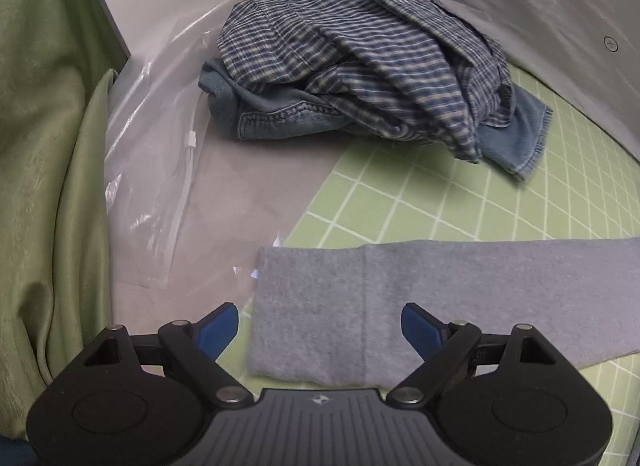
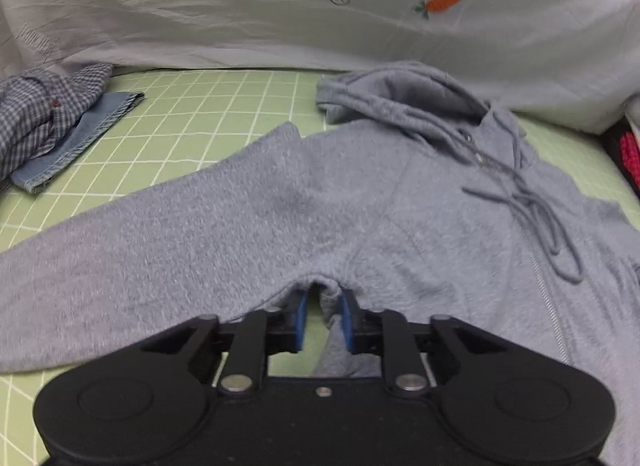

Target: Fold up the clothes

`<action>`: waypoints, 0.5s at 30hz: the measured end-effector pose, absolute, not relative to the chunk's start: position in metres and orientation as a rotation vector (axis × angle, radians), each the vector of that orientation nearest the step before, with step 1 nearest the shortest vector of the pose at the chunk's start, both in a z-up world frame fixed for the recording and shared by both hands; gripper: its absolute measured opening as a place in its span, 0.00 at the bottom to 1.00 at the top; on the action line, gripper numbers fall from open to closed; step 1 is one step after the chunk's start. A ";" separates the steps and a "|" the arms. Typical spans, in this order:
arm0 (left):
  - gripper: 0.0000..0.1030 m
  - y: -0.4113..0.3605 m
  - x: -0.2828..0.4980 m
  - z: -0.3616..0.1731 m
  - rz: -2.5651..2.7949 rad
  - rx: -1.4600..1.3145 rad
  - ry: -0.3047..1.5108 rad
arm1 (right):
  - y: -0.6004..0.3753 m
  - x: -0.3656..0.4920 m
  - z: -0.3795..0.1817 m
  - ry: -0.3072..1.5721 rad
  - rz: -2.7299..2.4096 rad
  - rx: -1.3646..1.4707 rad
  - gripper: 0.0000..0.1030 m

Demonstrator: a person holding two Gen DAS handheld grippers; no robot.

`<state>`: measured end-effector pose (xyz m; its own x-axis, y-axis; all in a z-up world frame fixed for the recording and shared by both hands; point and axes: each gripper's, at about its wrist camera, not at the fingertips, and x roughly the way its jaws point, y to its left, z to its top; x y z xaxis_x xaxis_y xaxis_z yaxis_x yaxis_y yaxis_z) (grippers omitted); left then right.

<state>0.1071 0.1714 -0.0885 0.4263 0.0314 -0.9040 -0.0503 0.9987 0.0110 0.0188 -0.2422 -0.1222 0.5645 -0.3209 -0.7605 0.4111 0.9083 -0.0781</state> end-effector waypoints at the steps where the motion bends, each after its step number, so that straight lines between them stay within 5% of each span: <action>1: 0.86 0.176 0.110 -0.092 0.060 -0.012 1.132 | -0.241 0.023 -0.125 0.884 -0.435 0.118 0.07; 7: 0.86 0.202 0.122 -0.107 0.106 -0.046 1.166 | -0.236 0.027 -0.122 0.895 -0.446 0.149 0.07; 9: 0.86 0.206 0.124 -0.109 0.115 -0.049 1.166 | -0.235 0.023 -0.116 0.875 -0.480 0.144 0.27; 10: 0.86 0.208 0.125 -0.111 0.122 -0.050 1.170 | -0.234 0.021 -0.113 0.866 -0.498 0.142 0.48; 11: 0.86 0.210 0.126 -0.113 0.127 -0.052 1.175 | -0.235 0.021 -0.115 0.872 -0.523 0.127 0.58; 15: 0.85 0.212 0.128 -0.119 0.119 -0.073 1.196 | -0.241 0.023 -0.124 0.915 -0.524 0.149 0.57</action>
